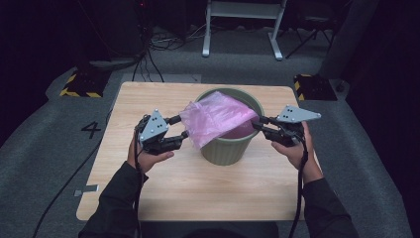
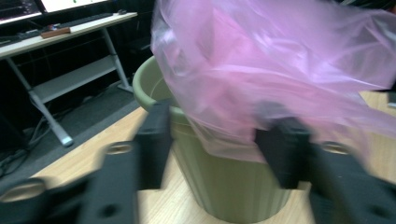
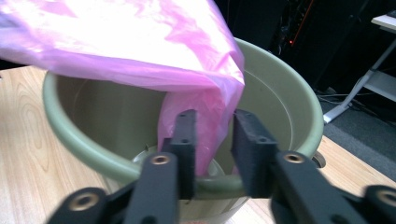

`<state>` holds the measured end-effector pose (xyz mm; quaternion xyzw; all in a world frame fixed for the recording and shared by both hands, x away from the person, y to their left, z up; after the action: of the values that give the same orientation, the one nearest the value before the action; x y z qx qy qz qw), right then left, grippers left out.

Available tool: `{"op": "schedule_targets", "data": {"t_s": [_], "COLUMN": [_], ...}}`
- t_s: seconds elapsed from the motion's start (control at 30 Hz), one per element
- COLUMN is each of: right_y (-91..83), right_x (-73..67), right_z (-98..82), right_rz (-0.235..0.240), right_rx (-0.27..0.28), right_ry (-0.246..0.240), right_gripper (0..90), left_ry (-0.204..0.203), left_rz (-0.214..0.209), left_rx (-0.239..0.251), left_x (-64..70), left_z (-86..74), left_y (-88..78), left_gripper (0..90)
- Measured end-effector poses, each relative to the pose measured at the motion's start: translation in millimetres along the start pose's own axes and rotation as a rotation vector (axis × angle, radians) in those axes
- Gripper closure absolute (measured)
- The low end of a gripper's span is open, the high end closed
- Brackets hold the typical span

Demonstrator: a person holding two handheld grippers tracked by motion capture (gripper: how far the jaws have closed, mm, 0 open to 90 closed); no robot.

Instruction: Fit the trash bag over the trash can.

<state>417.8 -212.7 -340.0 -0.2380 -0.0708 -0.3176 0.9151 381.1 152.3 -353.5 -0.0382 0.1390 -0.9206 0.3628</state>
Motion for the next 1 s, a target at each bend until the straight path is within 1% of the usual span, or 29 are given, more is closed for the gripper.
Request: {"op": "schedule_targets", "data": {"t_s": [0.03,0.07,0.1,0.13,0.17,0.2,0.23,0.27,0.3,0.33,0.37,0.4,0.5,0.53,0.57,0.6,0.67,0.7,0.73,0.77,0.8,0.83,0.87,0.9,0.93,0.97,1.0], "right_y": [-2.6,-2.6,-4.0,-5.3,-7.1,-7.1,-9.2,-9.2,-11.2,-13.0,-13.0,-14.3,-22.9,-22.9,-25.5,-30.7,-31.8,-32.2,-32.2,-29.3,-29.3,-26.6,-23.4,-16.2,-16.2,-12.8,-9.7], "right_x": [-1.5,-1.5,-2.7,-4.1,-6.1,-6.1,-7.7,-7.7,-8.7,-9.4,-9.4,-9.9,-16.4,-16.4,-19.1,-26.0,-28.5,-37.4,-37.4,-47.1,-47.1,-51.6,-56.0,-63.3,-63.3,-66.1,-67.9], "right_z": [0.2,0.2,0.4,0.7,1.1,1.1,1.8,1.8,2.4,2.8,2.8,3.3,8.8,8.8,11.0,16.9,19.3,26.7,26.7,34.1,34.1,37.6,40.8,46.4,46.4,48.5,50.5], "right_rz": [0.007,0.007,0.012,0.012,0.016,0.016,0.006,0.006,0.000,0.000,0.000,0.000,0.011,0.011,0.013,0.026,0.031,0.037,0.037,0.060,0.060,0.071,0.075,0.080,0.080,0.080,0.090], "right_rx": [0.000,0.000,0.000,0.000,0.002,0.002,-0.001,-0.001,-0.001,0.004,0.004,0.007,0.038,0.038,0.047,0.079,0.089,0.097,0.097,0.108,0.108,0.107,0.101,0.086,0.086,0.080,0.084], "right_ry": [-0.006,-0.006,-0.009,-0.013,-0.023,-0.023,-0.018,-0.018,-0.020,-0.020,-0.020,-0.017,-0.025,-0.025,-0.033,-0.041,-0.044,-0.061,-0.061,-0.078,-0.078,-0.087,-0.100,-0.132,-0.132,-0.139,-0.138], "right_gripper": [57.2,57.2,53.3,51.5,47.4,47.4,40.0,40.0,35.2,34.1,34.1,33.1,30.9,30.9,30.5,30.5,30.5,30.5,30.5,30.8,30.8,31.0,31.0,31.1,31.1,31.1,31.1], "left_ry": [0.025,0.025,0.032,0.036,0.037,0.041,0.053,0.053,0.072,0.072,0.073,0.076,0.076,0.076,0.077,0.079,0.081,0.084,0.084,0.087,0.093,0.100,0.105,0.107,0.107,0.103,0.107], "left_rz": [-0.010,-0.010,-0.009,-0.016,-0.021,-0.019,-0.033,-0.033,-0.033,-0.033,-0.035,-0.028,-0.019,-0.019,-0.019,-0.016,-0.018,-0.025,-0.025,-0.027,-0.033,-0.033,-0.033,-0.034,-0.034,-0.037,-0.039], "left_rx": [-0.006,-0.006,-0.005,-0.005,-0.001,0.002,0.003,0.003,0.003,0.003,0.003,0.003,0.003,0.003,0.002,-0.003,0.000,0.003,0.003,0.004,0.001,-0.005,-0.007,-0.008,-0.008,-0.007,-0.009], "left_x": [2.9,2.9,3.9,4.2,4.7,5.2,6.8,6.8,8.3,8.3,8.9,9.7,11.7,11.7,11.9,12.2,14.0,16.5,16.5,18.1,19.5,21.1,22.5,23.4,23.4,24.4,25.3], "left_z": [-0.2,-0.2,-0.2,-0.2,-0.4,-0.5,-0.6,-0.6,-0.4,-0.4,-0.4,-0.5,-0.8,-0.8,-0.8,-0.8,-0.9,-1.1,-1.1,-1.2,-1.3,-1.5,-1.8,-2.3,-2.3,-2.9,-3.4], "left_y": [1.9,1.9,2.6,3.0,3.6,3.8,4.2,4.2,3.5,3.5,3.6,3.5,4.2,4.2,4.5,4.7,5.0,5.1,5.1,5.1,5.4,5.9,6.9,7.9,7.9,8.5,9.3], "left_gripper": [64.0,67.6,67.6,70.6,78.3,78.3,84.4,88.0,89.0,89.4,89.4,89.7,89.9,89.9,89.9,89.9,90.0,90.0,90.0,90.0,90.0,90.0,90.0,90.0,90.0,90.0,90.0]}}
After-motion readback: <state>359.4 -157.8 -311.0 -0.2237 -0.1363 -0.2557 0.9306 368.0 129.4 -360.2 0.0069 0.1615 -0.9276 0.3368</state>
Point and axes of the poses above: each handheld gripper's, and its own axes: y roughly forward along the jaws, z roughly out of its top, x roughly to its right, the point moved 1 cm from there along y, roughly forward along the jaws, and after that the axes turned 8 degrees about -y, right-handed, at the moved point
